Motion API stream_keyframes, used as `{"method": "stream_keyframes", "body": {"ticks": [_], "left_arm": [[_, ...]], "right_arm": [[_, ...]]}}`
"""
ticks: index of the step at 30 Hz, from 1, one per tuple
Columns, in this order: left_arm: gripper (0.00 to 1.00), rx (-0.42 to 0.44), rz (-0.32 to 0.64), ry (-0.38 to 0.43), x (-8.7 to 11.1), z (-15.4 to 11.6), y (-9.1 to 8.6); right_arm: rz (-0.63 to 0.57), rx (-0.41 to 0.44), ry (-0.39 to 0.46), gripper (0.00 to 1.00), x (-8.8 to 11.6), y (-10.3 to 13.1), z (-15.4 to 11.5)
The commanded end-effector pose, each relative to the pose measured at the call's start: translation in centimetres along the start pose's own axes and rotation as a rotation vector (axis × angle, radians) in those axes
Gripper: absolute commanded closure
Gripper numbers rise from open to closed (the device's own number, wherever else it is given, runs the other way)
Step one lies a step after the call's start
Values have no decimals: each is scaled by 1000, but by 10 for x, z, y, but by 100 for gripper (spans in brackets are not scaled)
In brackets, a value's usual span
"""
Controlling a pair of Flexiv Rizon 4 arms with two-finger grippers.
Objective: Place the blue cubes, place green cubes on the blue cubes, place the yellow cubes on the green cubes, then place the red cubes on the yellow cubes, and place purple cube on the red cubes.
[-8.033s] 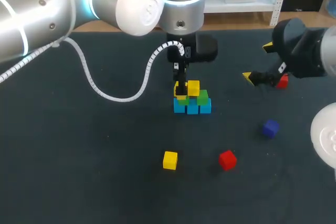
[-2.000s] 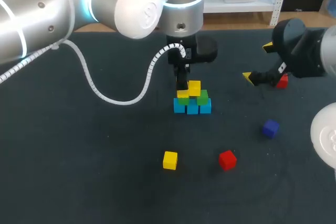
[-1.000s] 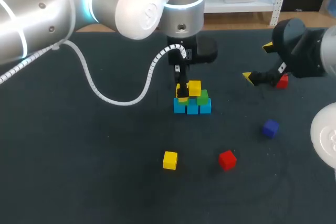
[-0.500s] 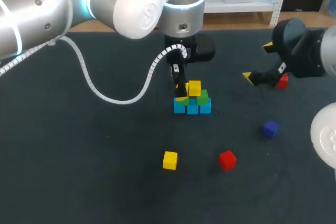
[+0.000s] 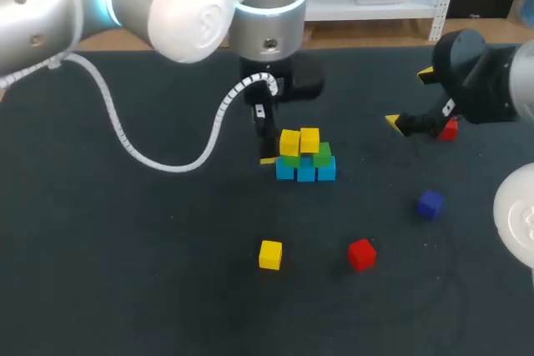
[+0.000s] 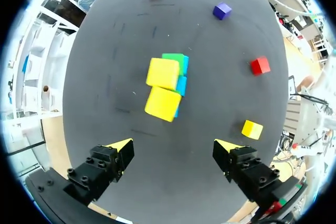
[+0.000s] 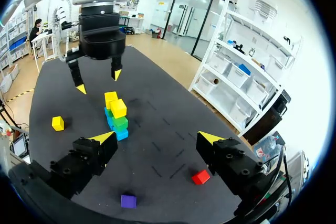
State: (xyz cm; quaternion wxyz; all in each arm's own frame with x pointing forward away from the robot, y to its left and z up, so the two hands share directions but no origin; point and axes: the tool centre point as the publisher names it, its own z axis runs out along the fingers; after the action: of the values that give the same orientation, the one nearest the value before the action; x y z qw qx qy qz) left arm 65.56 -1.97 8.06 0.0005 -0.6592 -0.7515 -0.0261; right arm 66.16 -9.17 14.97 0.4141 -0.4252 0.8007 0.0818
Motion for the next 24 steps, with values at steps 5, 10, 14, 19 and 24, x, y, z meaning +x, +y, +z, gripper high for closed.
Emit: {"method": "stream_keyframes", "body": {"ticks": [5,10,14,19,24], "left_arm": [[0,-1,14,5,17,11,-25],[0,-7,19,2,30,11,-46],[0,-26,37,-22,41,7,-68],[0,-13,73,-27,50,11,-91],[0,16,161,-56,46,23,-112]], "right_arm": [[-1,7,4,0,0,1,0],[-1,7,4,0,0,1,0],[-1,7,4,0,0,1,0],[-1,7,4,0,0,1,0],[-1,7,4,0,0,1,0]]}}
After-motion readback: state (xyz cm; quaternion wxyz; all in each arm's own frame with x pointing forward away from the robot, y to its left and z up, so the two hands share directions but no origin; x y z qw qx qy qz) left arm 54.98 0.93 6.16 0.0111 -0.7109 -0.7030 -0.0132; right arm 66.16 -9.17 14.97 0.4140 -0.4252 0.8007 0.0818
